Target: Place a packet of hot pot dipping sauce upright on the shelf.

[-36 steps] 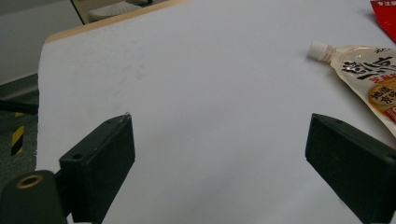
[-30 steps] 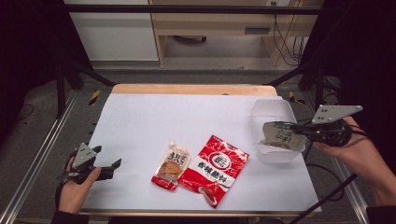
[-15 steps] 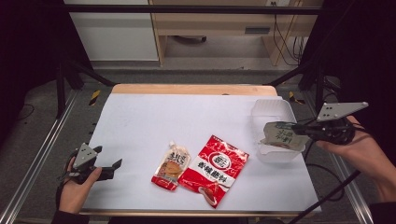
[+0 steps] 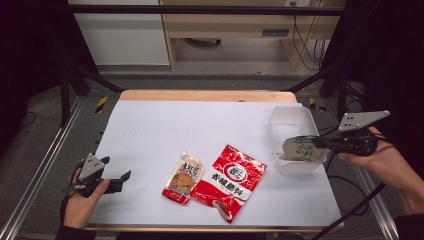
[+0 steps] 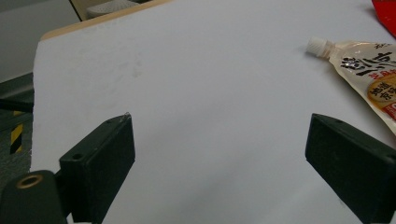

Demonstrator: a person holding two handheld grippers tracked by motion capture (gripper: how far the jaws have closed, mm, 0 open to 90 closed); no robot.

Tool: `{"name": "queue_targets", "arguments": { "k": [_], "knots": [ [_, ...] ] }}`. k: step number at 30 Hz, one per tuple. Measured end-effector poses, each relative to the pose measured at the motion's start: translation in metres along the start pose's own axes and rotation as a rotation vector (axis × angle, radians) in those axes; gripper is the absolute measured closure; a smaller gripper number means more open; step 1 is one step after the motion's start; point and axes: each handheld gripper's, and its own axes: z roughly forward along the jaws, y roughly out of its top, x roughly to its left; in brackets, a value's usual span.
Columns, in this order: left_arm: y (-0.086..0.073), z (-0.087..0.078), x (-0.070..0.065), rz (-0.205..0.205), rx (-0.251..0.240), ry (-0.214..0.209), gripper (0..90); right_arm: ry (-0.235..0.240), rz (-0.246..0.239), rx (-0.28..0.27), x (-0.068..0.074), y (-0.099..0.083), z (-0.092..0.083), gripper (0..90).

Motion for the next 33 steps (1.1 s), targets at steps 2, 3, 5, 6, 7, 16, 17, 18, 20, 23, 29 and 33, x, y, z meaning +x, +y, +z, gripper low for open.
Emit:
{"name": "queue_targets", "arguments": {
  "k": [2, 3, 5, 6, 7, 16, 17, 18, 20, 23, 29, 33],
  "knots": [
    [0.0, 0.0, 0.0, 0.0, 0.001, 0.0, 8.1, -0.003, 0.01, 0.001, -0.002, -0.002, 0.005, 90.0],
    [0.0, 0.0, 0.0, 0.0, -0.001, -0.001, 8.1, -0.009, 0.018, 0.006, -0.003, -0.005, 0.012, 89.4],
    [0.0, 0.0, 0.0, 0.001, -0.001, -0.001, 8.1, -0.013, 0.023, 0.007, -0.004, -0.006, 0.015, 88.9],
    [0.0, 0.0, 0.0, 0.002, 0.0, -0.001, 8.1, -0.029, 0.033, 0.025, -0.006, -0.009, 0.022, 88.3],
    [0.0, 0.0, 0.0, 0.005, 0.002, -0.003, 8.1, -0.034, 0.041, 0.025, -0.007, -0.011, 0.024, 88.0],
    [0.0, 0.0, -0.001, 0.007, 0.003, -0.006, 8.1, -0.078, 0.072, 0.052, -0.011, -0.013, 0.038, 83.2],
    [0.0, 0.0, -0.001, 0.006, 0.002, -0.006, 8.1, -0.089, 0.083, 0.052, -0.012, -0.013, 0.038, 78.4],
    [0.0, 0.0, -0.001, 0.004, 0.0, -0.005, 8.1, -0.109, 0.095, 0.064, -0.013, -0.013, 0.037, 73.8],
    [0.0, 0.0, -0.001, 0.005, 0.002, -0.004, 8.1, -0.134, 0.115, 0.062, -0.012, -0.013, 0.035, 64.1],
    [0.0, 0.001, -0.002, 0.008, 0.004, -0.005, 8.1, -0.16, 0.136, 0.05, -0.005, -0.008, 0.03, 41.8],
    [0.001, 0.001, -0.002, 0.008, 0.005, -0.005, 8.1, -0.173, 0.059, 0.03, 0.022, 0.019, 0.031, 25.9],
    [0.001, 0.0, -0.002, 0.007, 0.004, -0.006, 8.1, -0.187, 0.025, 0.009, 0.041, 0.042, 0.035, 20.4]
  ]
}}
